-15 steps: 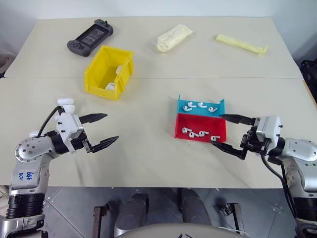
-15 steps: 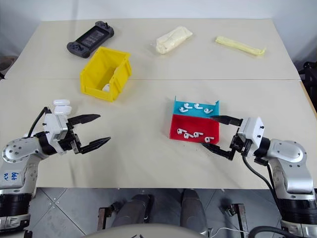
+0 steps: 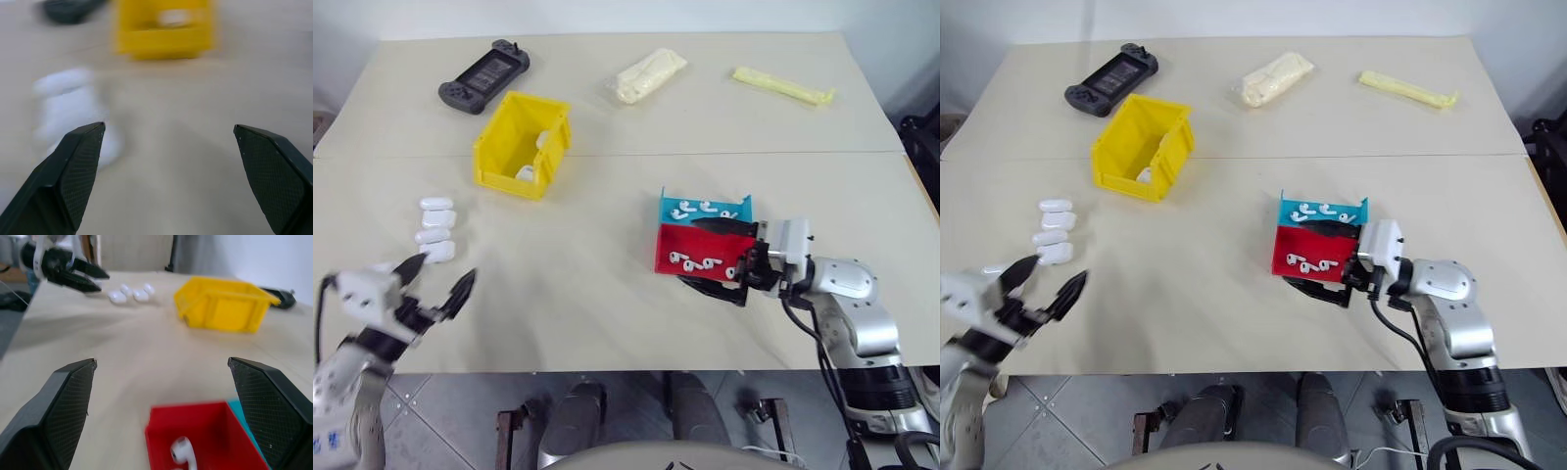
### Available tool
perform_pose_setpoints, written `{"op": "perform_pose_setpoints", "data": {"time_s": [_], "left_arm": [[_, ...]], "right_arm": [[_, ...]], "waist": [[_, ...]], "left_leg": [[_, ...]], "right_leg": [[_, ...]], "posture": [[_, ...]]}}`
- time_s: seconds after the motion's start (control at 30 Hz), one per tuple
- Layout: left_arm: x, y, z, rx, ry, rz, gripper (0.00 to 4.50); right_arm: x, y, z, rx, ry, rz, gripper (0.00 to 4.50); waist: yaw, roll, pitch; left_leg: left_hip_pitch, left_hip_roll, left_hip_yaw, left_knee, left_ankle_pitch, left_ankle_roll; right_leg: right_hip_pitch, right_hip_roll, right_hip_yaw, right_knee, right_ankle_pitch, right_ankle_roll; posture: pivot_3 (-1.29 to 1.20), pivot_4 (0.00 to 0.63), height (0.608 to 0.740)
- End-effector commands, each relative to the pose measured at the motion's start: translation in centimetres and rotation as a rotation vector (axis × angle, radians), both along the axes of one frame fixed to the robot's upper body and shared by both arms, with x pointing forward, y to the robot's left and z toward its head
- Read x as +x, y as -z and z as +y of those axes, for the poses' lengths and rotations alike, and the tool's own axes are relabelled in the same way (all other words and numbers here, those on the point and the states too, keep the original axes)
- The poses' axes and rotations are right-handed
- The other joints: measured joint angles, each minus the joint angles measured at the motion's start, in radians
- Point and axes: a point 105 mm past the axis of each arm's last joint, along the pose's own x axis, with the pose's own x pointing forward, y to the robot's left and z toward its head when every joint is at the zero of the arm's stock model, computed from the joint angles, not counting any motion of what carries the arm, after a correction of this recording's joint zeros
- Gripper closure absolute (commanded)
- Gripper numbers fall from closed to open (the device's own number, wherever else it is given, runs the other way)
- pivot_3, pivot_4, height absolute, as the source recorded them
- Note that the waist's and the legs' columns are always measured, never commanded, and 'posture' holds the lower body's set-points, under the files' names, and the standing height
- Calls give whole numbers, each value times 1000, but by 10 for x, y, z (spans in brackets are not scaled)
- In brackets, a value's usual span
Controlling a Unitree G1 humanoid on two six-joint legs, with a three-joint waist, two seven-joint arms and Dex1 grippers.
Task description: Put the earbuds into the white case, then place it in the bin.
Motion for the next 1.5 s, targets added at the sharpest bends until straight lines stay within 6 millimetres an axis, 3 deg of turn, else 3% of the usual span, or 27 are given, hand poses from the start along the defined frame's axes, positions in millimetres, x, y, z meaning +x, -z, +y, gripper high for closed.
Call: {"op": "perform_pose_setpoints", "data": {"time_s": [0.03, 0.2, 0.47, 0.63, 0.73, 0.8, 1.03, 1.2, 1.5], "left_arm": [[-29, -3, 25, -16, -176, -24, 21], [-52, 1, 40, -97, -295, 0, 21], [-50, -8, 49, -155, -300, 130, 21], [-35, -30, 57, -97, -249, 335, 21], [-31, -38, 80, -70, -379, 458, 21], [-21, -41, 83, -85, -387, 512, 21], [14, -34, 77, -95, -321, 638, 21], [30, -34, 86, -46, -336, 670, 21], [27, -20, 84, -69, -349, 749, 21]], "right_arm": [[-11, -11, 12, -2, -66, -77, 0], [-20, -16, 20, 15, -98, -99, 0], [-13, -18, 19, 15, -81, -101, 0], [-11, -17, 18, 10, -85, -91, 0], [-11, -17, 20, 11, -91, -88, 0], [-12, -16, 22, 15, -94, -86, 0], [-11, -18, 25, 13, -102, -97, 0], [-12, -20, 25, 11, -111, -107, 0], [-14, -17, 23, -1, -120, -102, 0]], "waist": [[4, -1, 0], [28, -3, -1], [24, -4, -1], [18, -4, -1], [17, -3, -1], [15, -3, -1], [-3, -4, -1], [-12, -4, -1], [-19, -4, -1]], "left_leg": [[0, 0, 1, 0, 0, 0], [0, 0, 0, 3, -2, 2], [0, 1, 0, 3, -3, 0], [0, 6, 0, 3, -4, -2], [1, 8, 0, 3, -5, -4], [1, 9, 0, 3, -6, -6], [0, 11, 1, 1, -7, -12], [-1, 13, 1, 1, -7, -15], [-1, 13, 1, 1, -6, -16]], "right_leg": [[0, 0, -1, 0, 0, 0], [2, 0, -2, 0, 0, 0], [2, 2, -3, 0, -1, -1], [1, 6, -3, 2, -2, -4], [0, 9, -2, 3, -2, -5], [-1, 11, -2, 4, -3, -7], [-9, 15, -2, 16, -6, -14], [-16, 17, -2, 21, -8, -18], [-16, 17, -2, 25, -8, -18]], "posture": [[0, 150, 740], [0, 150, 740], [0, 150, 740], [0, 150, 740], [0, 150, 740], [0, 150, 740], [0, 150, 740], [0, 150, 740], [0, 150, 740]]}}
